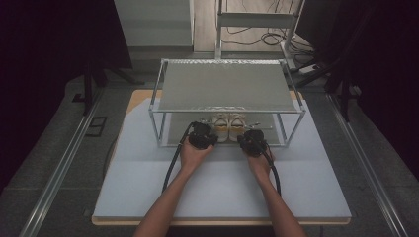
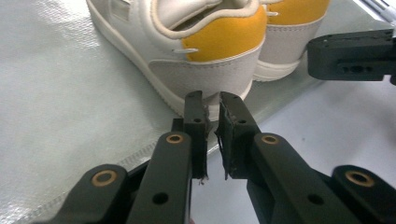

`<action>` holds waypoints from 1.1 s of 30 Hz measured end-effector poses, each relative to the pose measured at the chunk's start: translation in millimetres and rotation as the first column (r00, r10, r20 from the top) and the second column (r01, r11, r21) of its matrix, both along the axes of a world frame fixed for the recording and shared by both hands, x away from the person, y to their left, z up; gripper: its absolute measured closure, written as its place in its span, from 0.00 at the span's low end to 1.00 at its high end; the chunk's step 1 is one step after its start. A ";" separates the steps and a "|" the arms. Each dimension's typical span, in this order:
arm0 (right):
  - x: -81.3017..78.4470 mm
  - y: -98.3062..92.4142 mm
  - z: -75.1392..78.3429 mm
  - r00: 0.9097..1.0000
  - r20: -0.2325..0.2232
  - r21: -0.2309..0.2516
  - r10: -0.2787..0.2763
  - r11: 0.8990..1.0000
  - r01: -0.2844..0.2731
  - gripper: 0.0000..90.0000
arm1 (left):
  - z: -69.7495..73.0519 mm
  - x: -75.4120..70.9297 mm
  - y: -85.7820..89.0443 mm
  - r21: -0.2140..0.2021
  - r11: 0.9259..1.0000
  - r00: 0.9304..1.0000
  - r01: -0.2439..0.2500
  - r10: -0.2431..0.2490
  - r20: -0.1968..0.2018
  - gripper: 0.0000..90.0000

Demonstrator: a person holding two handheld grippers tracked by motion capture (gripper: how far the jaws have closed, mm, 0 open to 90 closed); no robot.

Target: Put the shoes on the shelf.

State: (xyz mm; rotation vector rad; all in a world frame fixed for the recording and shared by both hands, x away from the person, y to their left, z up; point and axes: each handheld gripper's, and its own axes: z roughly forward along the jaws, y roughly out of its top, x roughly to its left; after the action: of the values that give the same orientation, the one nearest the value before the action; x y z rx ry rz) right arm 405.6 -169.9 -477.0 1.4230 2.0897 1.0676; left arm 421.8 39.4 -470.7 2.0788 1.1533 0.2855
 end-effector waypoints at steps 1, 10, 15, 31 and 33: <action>-0.8 -0.5 0.3 1.000 -0.003 0.000 0.002 1.000 -0.002 0.99 | 0.6 -0.6 1.7 -0.003 1.000 1.000 -0.001 0.001 0.003 0.90; -16.8 -7.6 4.0 0.998 0.036 0.000 0.046 0.999 -0.046 0.77 | 9.7 -16.9 19.6 -0.042 0.999 0.999 0.009 -0.007 0.046 0.66; -32.2 -12.6 5.7 0.996 0.049 -0.003 0.071 0.998 -0.071 0.61 | 13.5 -32.5 25.7 -0.087 0.996 1.000 -0.022 0.023 0.007 0.54; -74.5 -29.4 18.6 0.984 0.090 0.024 0.155 0.987 -0.157 0.59 | 18.2 -75.8 50.6 -0.071 0.996 0.998 0.054 -0.053 0.025 0.46; -79.2 -34.5 19.0 0.983 0.095 0.025 0.159 0.986 -0.162 0.58 | 16.6 -81.8 53.6 -0.069 0.996 0.998 0.055 -0.053 0.030 0.46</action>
State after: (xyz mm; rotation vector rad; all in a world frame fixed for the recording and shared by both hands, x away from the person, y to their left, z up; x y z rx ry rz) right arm 326.3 -204.3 -458.0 1.2110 2.1586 1.2106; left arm 340.0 93.0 -454.2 2.0353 1.0734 0.2442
